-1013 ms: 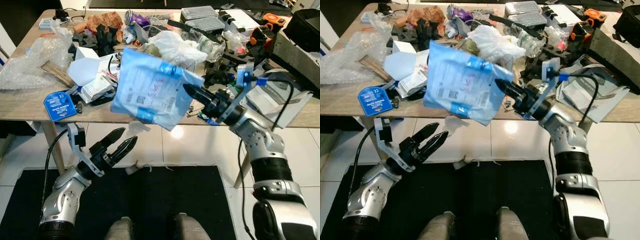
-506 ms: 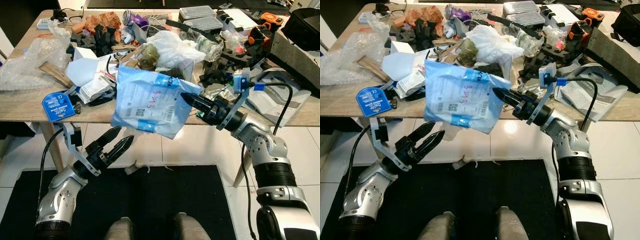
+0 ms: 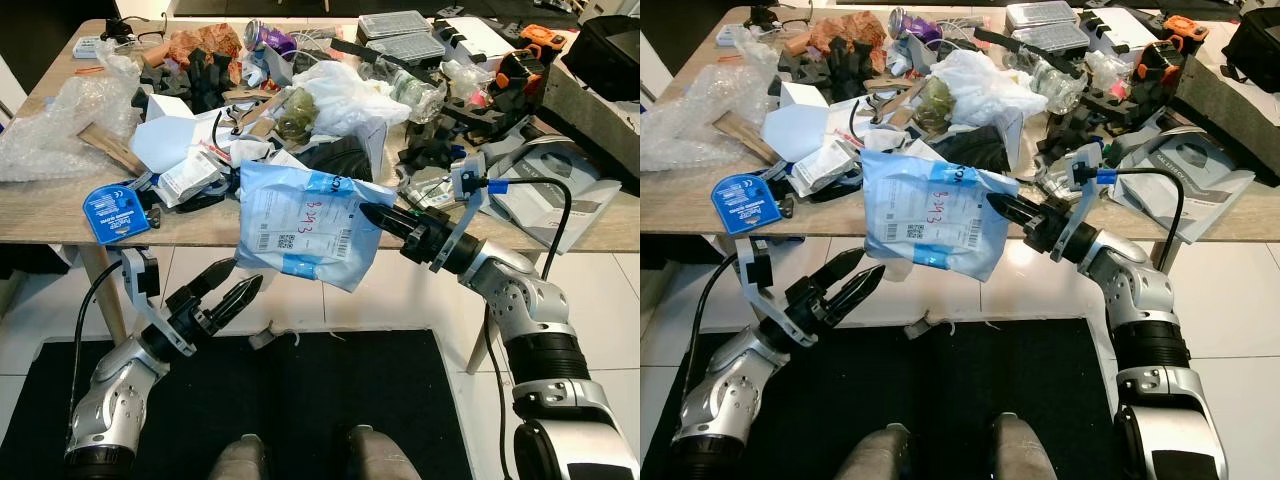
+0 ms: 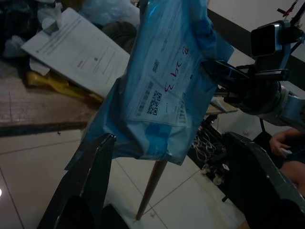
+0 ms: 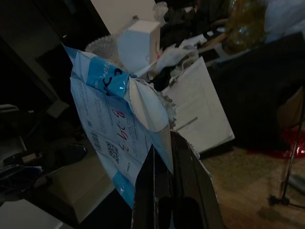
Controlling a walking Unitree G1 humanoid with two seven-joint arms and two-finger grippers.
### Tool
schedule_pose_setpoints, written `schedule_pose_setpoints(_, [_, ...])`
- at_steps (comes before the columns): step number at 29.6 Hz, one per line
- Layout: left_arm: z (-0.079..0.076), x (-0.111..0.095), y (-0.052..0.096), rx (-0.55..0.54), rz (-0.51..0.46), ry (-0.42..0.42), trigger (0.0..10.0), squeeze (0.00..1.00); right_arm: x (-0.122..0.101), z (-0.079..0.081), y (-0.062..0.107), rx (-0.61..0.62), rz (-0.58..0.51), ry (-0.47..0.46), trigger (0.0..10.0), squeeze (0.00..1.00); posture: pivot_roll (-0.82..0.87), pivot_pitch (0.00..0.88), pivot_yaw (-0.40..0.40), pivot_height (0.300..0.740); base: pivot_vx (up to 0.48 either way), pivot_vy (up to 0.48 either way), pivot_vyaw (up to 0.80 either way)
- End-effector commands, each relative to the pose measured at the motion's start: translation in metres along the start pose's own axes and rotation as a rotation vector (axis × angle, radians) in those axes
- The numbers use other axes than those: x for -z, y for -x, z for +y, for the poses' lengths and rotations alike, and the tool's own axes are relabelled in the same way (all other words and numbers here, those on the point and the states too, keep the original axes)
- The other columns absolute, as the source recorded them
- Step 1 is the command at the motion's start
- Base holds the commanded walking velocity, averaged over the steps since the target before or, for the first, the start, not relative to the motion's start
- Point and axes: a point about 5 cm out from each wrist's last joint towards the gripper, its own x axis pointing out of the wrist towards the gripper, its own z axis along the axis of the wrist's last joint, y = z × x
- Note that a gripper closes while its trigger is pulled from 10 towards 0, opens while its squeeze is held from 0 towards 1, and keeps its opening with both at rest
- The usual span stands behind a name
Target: Picking trash to rubbish bin
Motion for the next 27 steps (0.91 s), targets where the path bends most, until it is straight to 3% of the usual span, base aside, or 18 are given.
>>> schedule_pose_setpoints(1, [0.001,0.005,0.006,-0.015,0.04,-0.006,10.0,0.0,0.008,0.0,0.001,0.012,0.019,0.0,10.0,0.0,0.0,0.144,-0.008,0.74,-0.285,0.0,0.0])
schedule_pose_setpoints(27, [-0.001,0.011,0.003,-0.002,0.059,-0.005,10.0,0.0,0.016,-0.012,0.0,0.132,0.046,0.027,10.0,0.0,0.0,0.137,-0.01,0.74,-0.295,0.0,0.0])
